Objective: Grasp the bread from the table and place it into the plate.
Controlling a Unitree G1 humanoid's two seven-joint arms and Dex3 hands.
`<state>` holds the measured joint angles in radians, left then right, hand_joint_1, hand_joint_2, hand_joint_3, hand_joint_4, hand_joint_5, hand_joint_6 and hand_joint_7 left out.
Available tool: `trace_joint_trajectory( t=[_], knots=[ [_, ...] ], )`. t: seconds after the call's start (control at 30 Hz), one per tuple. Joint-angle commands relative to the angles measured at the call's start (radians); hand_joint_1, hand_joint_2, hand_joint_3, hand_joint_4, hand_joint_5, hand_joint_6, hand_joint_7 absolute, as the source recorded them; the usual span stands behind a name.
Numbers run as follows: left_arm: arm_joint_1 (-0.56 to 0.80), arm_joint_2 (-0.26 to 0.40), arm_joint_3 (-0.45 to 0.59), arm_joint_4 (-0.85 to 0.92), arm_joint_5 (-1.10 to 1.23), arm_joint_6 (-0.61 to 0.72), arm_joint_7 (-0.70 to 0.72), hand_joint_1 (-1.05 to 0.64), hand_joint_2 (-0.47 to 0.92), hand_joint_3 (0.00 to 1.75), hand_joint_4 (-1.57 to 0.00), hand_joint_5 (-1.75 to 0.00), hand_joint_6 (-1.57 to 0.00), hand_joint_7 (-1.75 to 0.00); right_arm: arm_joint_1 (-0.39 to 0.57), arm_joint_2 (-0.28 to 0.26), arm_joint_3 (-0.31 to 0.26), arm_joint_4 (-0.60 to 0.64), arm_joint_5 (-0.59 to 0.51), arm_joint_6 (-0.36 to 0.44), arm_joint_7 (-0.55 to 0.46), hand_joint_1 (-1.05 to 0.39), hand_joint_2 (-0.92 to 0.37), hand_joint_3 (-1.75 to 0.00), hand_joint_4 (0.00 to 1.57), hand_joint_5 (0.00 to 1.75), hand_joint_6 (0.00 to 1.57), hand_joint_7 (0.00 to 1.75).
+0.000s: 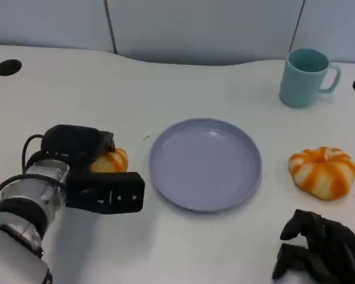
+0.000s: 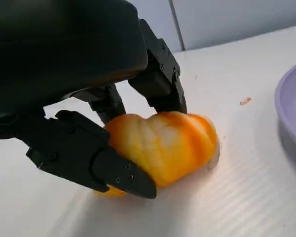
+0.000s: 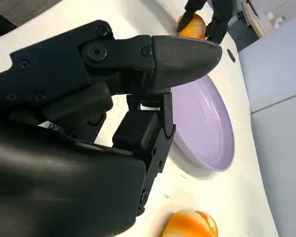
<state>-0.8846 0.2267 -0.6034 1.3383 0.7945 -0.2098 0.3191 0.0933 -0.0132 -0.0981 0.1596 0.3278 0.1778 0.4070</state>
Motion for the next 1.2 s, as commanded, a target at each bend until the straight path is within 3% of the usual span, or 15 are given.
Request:
trace_joint_trajectory(
  t=[0.03,0.63,0.67,0.7,0.77,0.93,1.1,1.2],
  knots=[
    [0.039,0.006,-0.006,0.014,0.001,-0.005,0.025,-0.23,0.92,0.34,-0.75,-1.74,-0.51,-1.74,0.015,-0.019,-0.01,-0.008,0.004,0.009,-0.006,-0.44,-0.92,-0.45,1.2,1.18,1.09,1.14],
    [0.039,0.0,-0.008,0.011,0.0,-0.002,0.073,-0.25,0.92,0.33,-0.74,-1.75,-0.48,-1.75,0.016,-0.022,-0.009,-0.008,0.007,0.013,-0.002,-0.43,-0.92,-0.45,1.18,1.19,1.08,1.14],
    [0.017,-0.001,0.061,-0.019,-0.067,-0.077,0.129,-0.25,0.92,0.33,-0.74,-1.75,-0.48,-1.75,0.007,-0.02,-0.006,0.0,0.004,0.011,-0.004,-0.43,-0.92,-0.45,1.18,1.19,1.08,1.14],
    [-0.001,-0.002,0.114,-0.043,-0.118,-0.137,0.167,-0.17,0.85,0.39,-0.76,-1.75,-0.53,-1.75,0.002,-0.018,-0.003,0.006,-0.001,0.008,-0.006,-0.43,-0.92,-0.46,1.18,1.2,1.08,1.14],
    [-0.021,-0.004,0.168,-0.065,-0.169,-0.208,0.205,-0.1,0.65,0.72,-0.79,-1.75,-0.57,-1.75,-0.003,-0.016,0.0,0.013,-0.006,0.002,-0.007,-0.43,-0.92,-0.46,1.18,1.2,1.08,1.14],
    [-0.04,-0.025,0.139,-0.075,-0.135,-0.276,0.264,-0.05,0.49,0.89,-0.84,-1.75,-0.66,-1.75,-0.003,-0.017,0.005,0.014,-0.004,0.002,0.0,-0.43,-0.92,-0.47,1.16,1.21,1.08,1.13],
    [-0.052,-0.046,0.118,-0.085,-0.117,-0.342,0.33,-0.06,0.48,0.93,-0.85,-1.75,-0.65,-1.75,-0.008,-0.014,0.005,0.02,-0.002,0.0,0.001,-0.43,-0.92,-0.48,1.16,1.22,1.08,1.14],
    [-0.066,-0.063,0.103,-0.093,-0.101,-0.387,0.335,-0.1,0.49,1.11,-0.87,-1.75,-0.66,-1.75,-0.014,-0.014,0.004,0.03,0.0,-0.002,0.003,-0.44,-0.92,-0.47,1.17,1.2,1.09,1.13]
  ],
)
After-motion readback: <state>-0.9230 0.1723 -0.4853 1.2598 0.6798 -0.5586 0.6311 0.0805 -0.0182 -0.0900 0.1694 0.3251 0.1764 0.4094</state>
